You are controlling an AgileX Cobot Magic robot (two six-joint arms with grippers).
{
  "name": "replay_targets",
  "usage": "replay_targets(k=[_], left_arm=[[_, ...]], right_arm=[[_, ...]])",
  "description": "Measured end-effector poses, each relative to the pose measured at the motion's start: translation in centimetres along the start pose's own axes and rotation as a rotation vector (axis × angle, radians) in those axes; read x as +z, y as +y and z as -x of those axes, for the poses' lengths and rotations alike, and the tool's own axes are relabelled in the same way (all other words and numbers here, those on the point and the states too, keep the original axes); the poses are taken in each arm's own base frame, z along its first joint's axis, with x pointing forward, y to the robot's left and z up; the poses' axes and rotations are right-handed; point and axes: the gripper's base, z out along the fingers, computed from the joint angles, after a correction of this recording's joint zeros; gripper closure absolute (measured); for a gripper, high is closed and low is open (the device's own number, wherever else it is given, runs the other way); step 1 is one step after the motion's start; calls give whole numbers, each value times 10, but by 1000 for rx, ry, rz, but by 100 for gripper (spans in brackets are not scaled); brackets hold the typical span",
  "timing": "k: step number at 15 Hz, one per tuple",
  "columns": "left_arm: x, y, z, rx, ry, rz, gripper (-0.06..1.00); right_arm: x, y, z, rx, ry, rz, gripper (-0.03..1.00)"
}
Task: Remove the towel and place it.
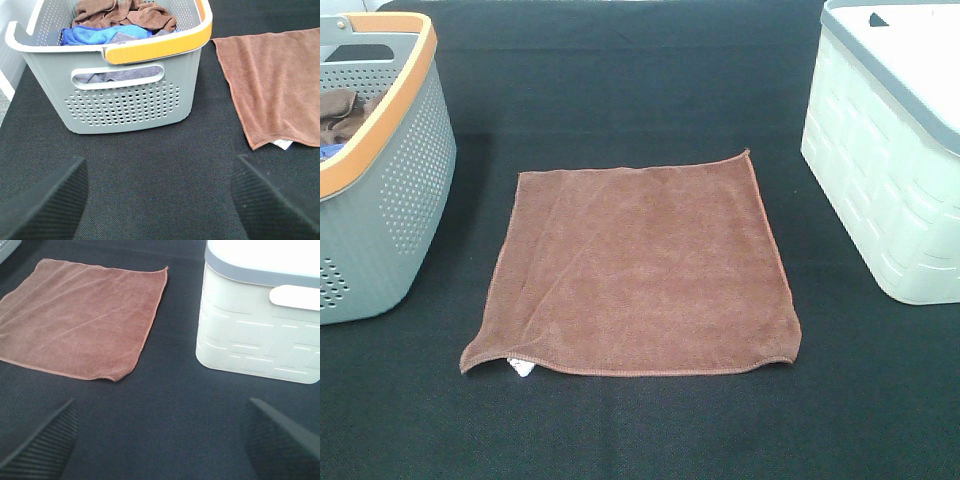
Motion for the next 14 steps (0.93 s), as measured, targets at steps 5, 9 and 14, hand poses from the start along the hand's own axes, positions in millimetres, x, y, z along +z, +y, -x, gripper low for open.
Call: replay_targets(k=[5, 9, 14], left_arm=[[0, 0, 0, 0, 0, 0, 19], [0, 0, 0, 0, 0, 0, 19], [0, 0, 0, 0, 0, 0, 19]], right_arm=[[0, 0, 0, 0, 0, 0, 13], [0, 0, 0, 0, 0, 0, 13], [0, 0, 0, 0, 0, 0, 13]])
